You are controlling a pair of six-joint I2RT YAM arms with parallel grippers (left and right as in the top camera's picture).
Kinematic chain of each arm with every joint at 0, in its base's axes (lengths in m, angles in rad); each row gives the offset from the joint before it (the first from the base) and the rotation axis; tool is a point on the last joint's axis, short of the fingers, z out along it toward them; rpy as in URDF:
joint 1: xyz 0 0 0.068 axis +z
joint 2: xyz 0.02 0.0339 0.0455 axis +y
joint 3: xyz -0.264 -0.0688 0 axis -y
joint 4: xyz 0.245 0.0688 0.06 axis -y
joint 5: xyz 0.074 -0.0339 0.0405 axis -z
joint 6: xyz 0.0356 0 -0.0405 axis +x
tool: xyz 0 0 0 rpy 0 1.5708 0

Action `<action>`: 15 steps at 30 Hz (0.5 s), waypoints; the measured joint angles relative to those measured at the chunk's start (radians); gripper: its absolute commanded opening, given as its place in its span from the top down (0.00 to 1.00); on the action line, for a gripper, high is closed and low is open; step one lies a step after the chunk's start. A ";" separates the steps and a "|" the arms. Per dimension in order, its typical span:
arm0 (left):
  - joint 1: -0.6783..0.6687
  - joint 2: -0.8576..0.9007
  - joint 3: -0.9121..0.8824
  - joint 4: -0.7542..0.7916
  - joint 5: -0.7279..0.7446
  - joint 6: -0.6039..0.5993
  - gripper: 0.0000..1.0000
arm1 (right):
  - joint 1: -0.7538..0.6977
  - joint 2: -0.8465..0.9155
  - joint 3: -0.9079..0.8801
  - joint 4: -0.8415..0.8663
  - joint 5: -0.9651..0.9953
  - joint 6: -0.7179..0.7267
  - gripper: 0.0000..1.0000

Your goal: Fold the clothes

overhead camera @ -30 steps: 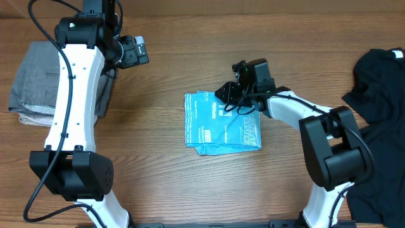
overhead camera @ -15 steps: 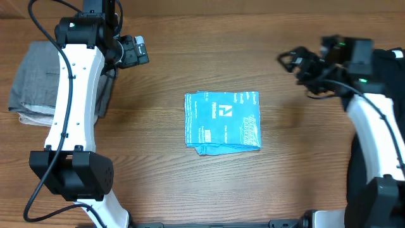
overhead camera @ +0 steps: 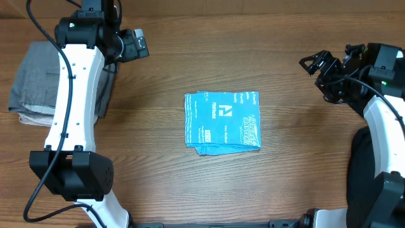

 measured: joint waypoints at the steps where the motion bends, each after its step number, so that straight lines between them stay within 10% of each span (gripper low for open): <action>1: 0.000 0.000 0.000 -0.002 0.020 0.000 0.00 | 0.000 0.000 0.000 0.000 0.000 0.000 0.00; 15: -0.429 0.032 -0.049 -0.054 0.038 -0.159 0.00 | 0.000 0.000 0.000 0.000 0.000 -0.001 0.00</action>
